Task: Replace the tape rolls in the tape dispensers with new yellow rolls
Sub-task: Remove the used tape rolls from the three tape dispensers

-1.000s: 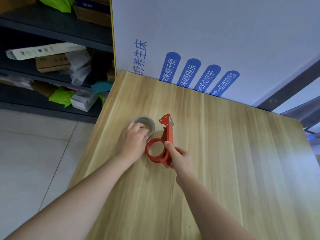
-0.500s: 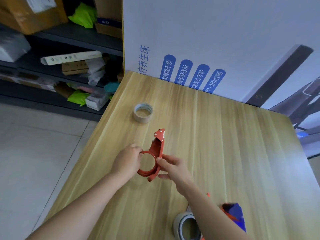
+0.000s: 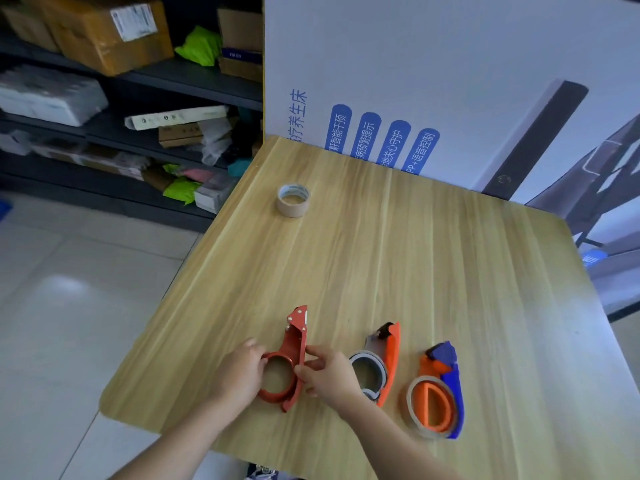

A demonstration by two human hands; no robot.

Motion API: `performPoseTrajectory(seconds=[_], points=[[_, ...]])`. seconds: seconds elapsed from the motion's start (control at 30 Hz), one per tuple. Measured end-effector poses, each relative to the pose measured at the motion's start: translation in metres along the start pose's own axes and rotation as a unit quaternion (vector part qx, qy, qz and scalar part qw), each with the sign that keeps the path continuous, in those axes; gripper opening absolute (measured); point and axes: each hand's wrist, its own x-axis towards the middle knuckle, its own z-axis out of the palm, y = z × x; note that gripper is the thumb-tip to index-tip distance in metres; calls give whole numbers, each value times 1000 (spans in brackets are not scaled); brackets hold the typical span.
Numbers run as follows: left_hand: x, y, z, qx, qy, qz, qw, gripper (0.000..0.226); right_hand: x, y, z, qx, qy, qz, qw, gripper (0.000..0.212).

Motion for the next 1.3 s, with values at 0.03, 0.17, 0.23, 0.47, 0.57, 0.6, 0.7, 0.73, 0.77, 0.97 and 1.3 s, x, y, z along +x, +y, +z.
performPoseTrajectory(seconds=[0.03,0.17,0.23,0.47,0.57,0.6,0.7,0.73,0.77,0.97,1.3], points=[[0,-1,0,0,-4,-5,1000,18,0,0,2,-6,3,-1,1000,45],[6,8,-10,-7,-8,-28,1000,22,1,-6,-5,-67,29,-9,997,46],[11,22,-17,-18,26,5,999,29,0,-9,-19,-81,95,-14,992,39],[29,101,0,43,-30,223,973,26,-7,12,-74,-112,325,29,939,26],[28,122,26,77,-129,190,970,24,-13,31,-84,-113,302,79,943,34],[28,125,34,75,-149,170,971,24,-14,37,-86,-112,279,90,949,36],[30,130,48,64,-149,117,980,24,-13,51,-90,-102,220,92,966,41],[31,131,50,59,-135,101,984,24,-13,54,-92,-99,208,87,969,42],[33,133,51,47,-123,83,988,23,-12,57,-95,-88,200,80,973,42],[51,159,32,-77,-70,-27,994,10,-8,50,-123,156,123,72,977,53],[36,210,-14,-156,46,156,974,34,-11,6,-182,254,115,-5,960,59]])
